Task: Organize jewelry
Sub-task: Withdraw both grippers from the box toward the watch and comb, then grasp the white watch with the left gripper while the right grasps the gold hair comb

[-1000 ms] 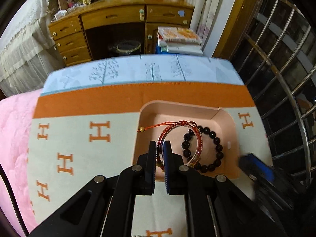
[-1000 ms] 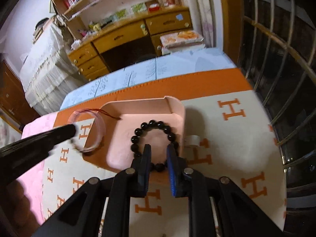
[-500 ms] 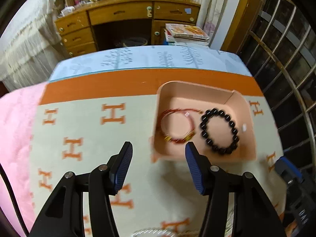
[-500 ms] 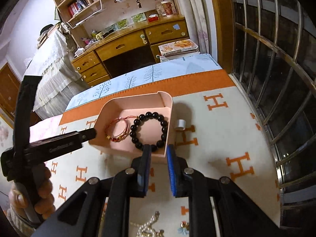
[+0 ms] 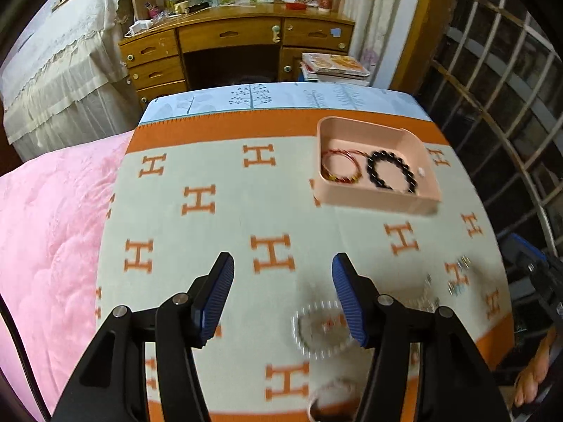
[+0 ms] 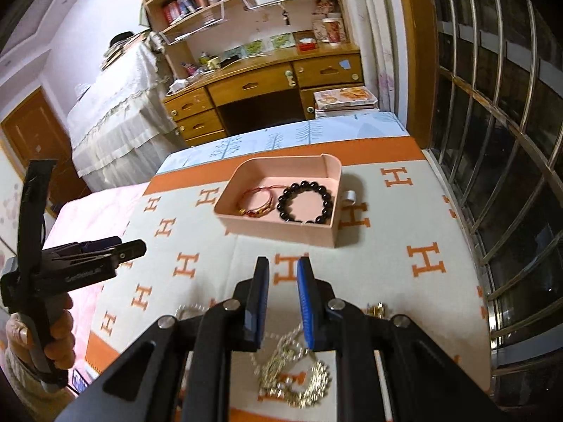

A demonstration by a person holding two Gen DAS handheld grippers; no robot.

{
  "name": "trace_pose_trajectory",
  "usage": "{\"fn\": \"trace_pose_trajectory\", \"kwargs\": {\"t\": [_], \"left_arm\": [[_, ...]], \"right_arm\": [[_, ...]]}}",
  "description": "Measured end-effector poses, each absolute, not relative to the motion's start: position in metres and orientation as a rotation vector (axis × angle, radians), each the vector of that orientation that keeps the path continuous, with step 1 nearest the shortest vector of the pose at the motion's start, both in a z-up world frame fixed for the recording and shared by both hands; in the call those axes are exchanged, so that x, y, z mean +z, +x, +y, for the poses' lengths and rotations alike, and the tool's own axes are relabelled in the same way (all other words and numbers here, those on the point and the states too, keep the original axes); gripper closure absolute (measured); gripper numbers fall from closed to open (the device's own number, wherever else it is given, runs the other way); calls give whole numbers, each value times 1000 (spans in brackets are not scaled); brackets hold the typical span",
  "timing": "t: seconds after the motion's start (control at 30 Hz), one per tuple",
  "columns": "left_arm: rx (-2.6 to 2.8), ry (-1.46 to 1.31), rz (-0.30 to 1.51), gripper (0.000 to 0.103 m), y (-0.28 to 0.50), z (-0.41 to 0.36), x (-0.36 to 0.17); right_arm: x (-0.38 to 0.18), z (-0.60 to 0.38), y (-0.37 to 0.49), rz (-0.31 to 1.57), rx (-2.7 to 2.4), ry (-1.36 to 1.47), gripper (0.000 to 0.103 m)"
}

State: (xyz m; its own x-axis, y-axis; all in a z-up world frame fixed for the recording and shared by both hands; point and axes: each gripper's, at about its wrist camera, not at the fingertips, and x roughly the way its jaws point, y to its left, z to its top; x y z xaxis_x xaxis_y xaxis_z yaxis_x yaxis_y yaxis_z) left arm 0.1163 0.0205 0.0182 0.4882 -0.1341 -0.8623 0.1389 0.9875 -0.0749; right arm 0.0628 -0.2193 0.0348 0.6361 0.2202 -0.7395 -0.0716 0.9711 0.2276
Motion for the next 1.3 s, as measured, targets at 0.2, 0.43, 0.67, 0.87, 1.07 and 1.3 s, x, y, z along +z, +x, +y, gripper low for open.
{"fn": "trace_pose_trajectory", "kwargs": {"t": [0.2,0.43,0.67,0.87,1.07,1.3], "left_arm": [[-191,15,1024,37,64,29,15],[-267,0,1090,33,27,28,-12],[-294,55,1128,27,11,14,-40],[-285,69,1189,27,17,6,-68],[-273,37,1223,27,23,7,-80],[-261,53,1244,27,28,5,-88]], "right_arm": [[31,-218,37,889,177,169,86],[4,-217,13,952,172,148,67],[-37,-198,0,1049,266,-50,67],[-55,-172,-9,1049,389,-317,67],[-71,-157,-8,1043,444,-526,67],[-80,-150,-5,1019,508,-640,70]]}}
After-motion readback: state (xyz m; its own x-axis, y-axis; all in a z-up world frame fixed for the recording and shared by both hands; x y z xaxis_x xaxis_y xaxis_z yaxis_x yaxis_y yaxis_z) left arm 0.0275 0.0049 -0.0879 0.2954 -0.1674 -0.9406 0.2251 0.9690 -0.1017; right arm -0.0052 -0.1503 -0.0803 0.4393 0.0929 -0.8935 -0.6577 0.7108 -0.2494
